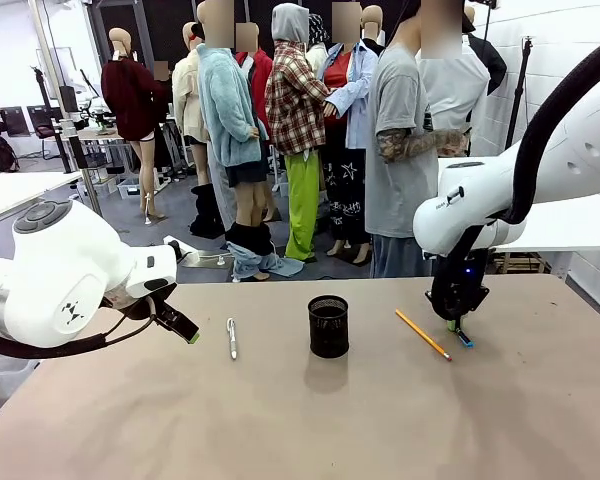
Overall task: Place the pens into the pen holder.
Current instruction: Pick up a writing instrument from the table and place it into the Pen holder.
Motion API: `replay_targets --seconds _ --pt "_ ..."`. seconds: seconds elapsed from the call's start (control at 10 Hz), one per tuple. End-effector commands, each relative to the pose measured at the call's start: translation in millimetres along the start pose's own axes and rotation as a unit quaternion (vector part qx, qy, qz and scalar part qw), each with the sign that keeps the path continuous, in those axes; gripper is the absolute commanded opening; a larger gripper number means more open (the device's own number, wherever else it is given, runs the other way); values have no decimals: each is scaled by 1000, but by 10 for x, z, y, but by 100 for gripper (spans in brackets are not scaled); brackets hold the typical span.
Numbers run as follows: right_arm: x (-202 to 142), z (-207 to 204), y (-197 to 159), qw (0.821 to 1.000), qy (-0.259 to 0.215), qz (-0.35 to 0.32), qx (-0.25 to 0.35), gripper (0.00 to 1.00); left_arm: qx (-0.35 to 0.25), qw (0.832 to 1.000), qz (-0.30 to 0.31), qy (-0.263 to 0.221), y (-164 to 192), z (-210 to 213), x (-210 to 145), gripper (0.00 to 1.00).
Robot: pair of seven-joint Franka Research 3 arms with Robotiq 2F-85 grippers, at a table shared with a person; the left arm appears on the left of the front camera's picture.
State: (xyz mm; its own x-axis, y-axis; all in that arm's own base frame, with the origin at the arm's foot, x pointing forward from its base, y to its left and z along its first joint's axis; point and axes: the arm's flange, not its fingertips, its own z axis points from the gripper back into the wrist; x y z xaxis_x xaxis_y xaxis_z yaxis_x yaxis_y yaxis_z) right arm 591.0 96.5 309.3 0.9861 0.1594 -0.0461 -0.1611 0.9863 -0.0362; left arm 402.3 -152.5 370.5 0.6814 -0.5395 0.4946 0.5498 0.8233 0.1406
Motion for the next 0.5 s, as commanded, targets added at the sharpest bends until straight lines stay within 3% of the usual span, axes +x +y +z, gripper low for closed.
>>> replay_targets --seconds 0.0,0.1,0.2,0.4 --pt "-198 277 -28 995 -4 94 36 0 0 1000 2 -1 15 8 -3 100" --pt "-328 465 -11 984 -36 165 53 0 0 1000 2 -1 15 8 -3 100" --pt "-462 678 26 960 -78 256 75 0 0 1000 2 -1 15 8 -3 100" --pt "-583 927 181 910 -129 374 120 0 0 1000 2 -1 15 8 -3 100"
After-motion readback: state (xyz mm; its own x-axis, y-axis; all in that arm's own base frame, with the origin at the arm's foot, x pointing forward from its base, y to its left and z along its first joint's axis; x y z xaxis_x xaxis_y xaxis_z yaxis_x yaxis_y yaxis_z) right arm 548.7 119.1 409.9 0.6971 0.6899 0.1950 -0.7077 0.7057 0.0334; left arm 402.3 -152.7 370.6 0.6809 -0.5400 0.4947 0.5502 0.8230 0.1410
